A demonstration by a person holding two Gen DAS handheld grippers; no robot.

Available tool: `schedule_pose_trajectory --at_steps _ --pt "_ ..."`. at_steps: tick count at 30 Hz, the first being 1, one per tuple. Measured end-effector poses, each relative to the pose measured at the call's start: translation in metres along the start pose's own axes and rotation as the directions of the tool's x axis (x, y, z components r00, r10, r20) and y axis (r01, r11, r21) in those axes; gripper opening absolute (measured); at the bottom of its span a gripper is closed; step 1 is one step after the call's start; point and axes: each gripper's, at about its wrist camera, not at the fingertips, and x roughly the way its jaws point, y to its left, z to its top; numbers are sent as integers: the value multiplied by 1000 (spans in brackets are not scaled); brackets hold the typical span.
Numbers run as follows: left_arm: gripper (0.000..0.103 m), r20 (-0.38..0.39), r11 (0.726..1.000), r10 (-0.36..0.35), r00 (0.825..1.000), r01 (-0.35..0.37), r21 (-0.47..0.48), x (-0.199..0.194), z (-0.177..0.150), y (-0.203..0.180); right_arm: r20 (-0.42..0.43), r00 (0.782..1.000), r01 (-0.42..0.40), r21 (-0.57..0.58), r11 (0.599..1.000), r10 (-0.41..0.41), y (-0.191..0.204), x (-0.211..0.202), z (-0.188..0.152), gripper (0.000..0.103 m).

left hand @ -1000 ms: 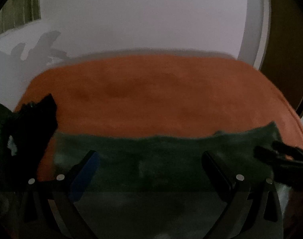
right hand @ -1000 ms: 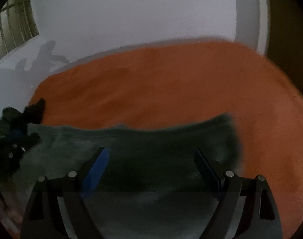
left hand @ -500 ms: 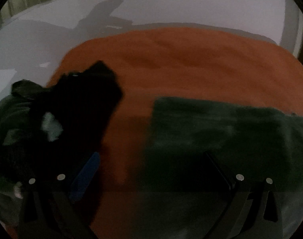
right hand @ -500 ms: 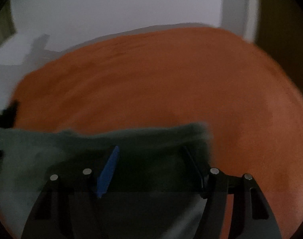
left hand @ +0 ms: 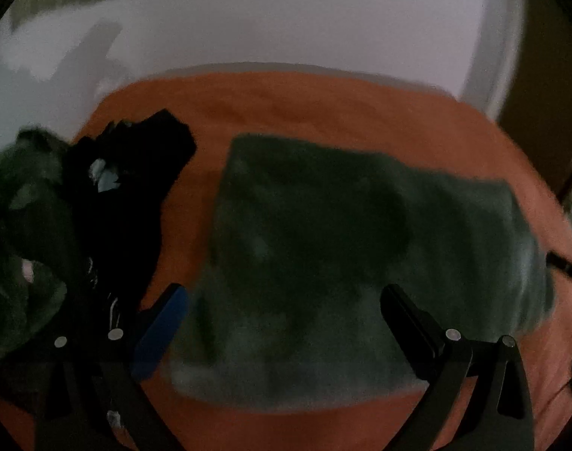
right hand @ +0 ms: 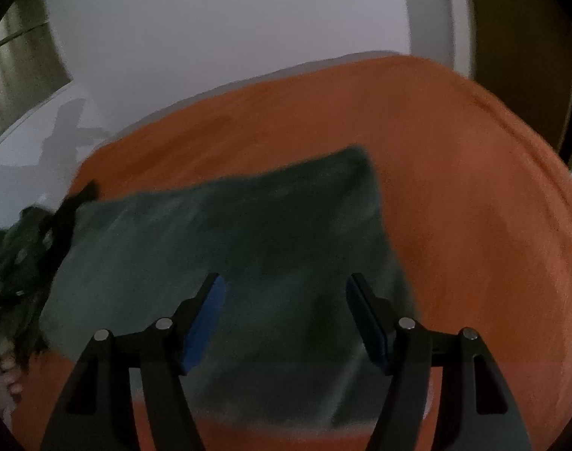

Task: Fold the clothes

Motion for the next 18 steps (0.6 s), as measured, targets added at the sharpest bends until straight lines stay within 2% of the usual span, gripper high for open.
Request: schedule_pose_trajectory --at_steps 1,3,4,6,10,12,14,15,18 --pt "102 -14 1000 2 1000 -2 27 0 -7 -6 -19 1000 -2 -25 1000 2 4 -1 -9 46" --pt "99 -44 998 -13 999 16 58 -1 -24 -14 -59 998 2 -74 997 -7 5 -1 -24 26" --pt "96 -58 997 -21 998 25 73 -2 -32 -18 -81 997 7 -97 995 -15 4 -1 -31 20" --pt "94 -58 994 -42 997 48 101 -7 -40 -23 -121 992 16 -139 990 -33 0 0 -45 16" --pt "92 -53 990 -36 998 43 134 -10 -46 -32 -161 984 62 -103 993 -78 -28 -1 -53 16" --pt "90 -70 997 1 998 4 80 -1 -44 -17 -173 979 97 -82 992 -110 -46 -1 -54 16" --pt "89 -91 999 43 995 -42 18 2 -48 4 -185 974 122 -68 990 -133 -64 1 -54 8" --pt "89 -103 998 67 992 -68 -7 2 -50 13 -193 972 123 -61 990 -133 -69 1 -52 2" --pt "89 -128 989 116 985 -127 -80 -4 -54 39 -190 976 98 -45 994 -105 -75 -3 -46 1"
